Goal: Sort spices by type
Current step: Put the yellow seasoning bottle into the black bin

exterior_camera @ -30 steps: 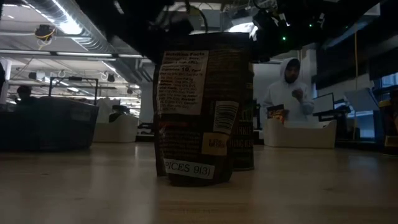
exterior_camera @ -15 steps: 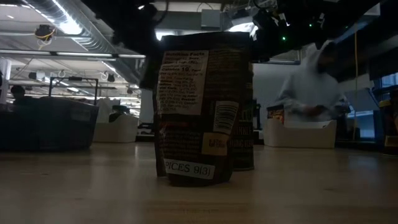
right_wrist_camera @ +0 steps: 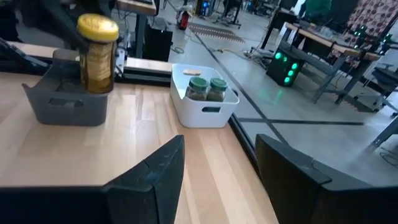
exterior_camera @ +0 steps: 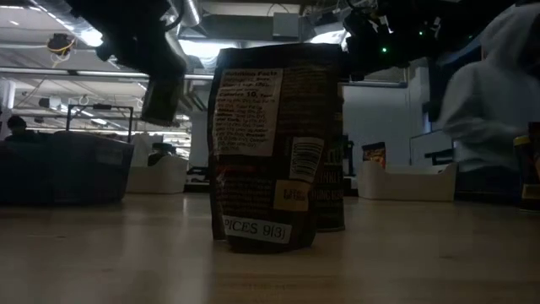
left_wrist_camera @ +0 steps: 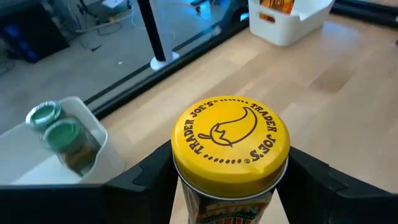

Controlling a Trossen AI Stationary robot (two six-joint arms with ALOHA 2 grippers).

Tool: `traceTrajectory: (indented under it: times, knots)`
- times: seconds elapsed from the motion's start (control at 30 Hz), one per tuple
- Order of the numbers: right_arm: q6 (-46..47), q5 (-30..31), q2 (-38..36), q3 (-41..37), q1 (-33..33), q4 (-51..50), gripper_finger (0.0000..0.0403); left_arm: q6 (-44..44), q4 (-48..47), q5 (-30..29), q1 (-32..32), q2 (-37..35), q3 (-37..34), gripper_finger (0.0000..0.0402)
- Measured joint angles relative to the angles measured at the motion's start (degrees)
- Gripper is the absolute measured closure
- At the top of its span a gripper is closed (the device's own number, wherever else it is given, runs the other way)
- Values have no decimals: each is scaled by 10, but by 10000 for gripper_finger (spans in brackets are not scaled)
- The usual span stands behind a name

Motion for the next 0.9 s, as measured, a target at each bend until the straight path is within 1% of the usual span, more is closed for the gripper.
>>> traceTrajectory:
  times: [0.13, 0.5, 0.7, 0.8, 0.9]
  knots:
    - [0, 0, 0, 0, 0, 4, 205, -60, -37, 0, -24, 0, 0, 191]
    - [0, 0, 0, 0, 0, 1, 205, -149, -141, 2, -86, -33, 7, 192]
    - [1, 0, 0, 0, 0, 4, 205, -252, -226, 1, -107, -35, -3, 192]
    - [2, 0, 0, 0, 0, 4, 205, -292, -228, -1, -110, -35, -22, 192]
    - [2, 0, 0, 0, 0, 3, 205, -291, -213, -3, -110, -35, -44, 192]
